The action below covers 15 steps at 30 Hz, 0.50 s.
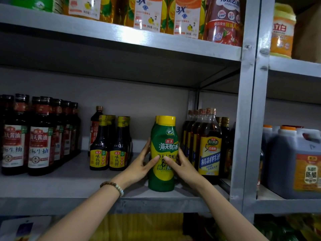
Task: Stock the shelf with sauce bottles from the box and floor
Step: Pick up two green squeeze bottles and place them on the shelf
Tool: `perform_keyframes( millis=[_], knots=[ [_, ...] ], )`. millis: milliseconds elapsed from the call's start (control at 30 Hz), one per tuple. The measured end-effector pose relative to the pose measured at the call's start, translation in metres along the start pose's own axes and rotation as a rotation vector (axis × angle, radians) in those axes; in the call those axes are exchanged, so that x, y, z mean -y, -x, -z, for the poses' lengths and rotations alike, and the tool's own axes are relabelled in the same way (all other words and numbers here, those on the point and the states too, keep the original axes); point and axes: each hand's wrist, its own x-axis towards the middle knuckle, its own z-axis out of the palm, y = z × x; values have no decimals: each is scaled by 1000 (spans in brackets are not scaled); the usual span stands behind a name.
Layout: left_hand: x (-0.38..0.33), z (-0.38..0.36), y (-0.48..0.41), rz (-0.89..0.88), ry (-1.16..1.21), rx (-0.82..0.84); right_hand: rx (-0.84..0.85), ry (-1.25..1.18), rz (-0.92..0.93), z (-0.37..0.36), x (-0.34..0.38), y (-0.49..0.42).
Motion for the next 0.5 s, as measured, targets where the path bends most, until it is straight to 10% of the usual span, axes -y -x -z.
perform_keyframes(
  millis=[500],
  knots=[
    [5,-2,-7,-12,8,-2,-23,-22,-1,5,1,0]
  ],
)
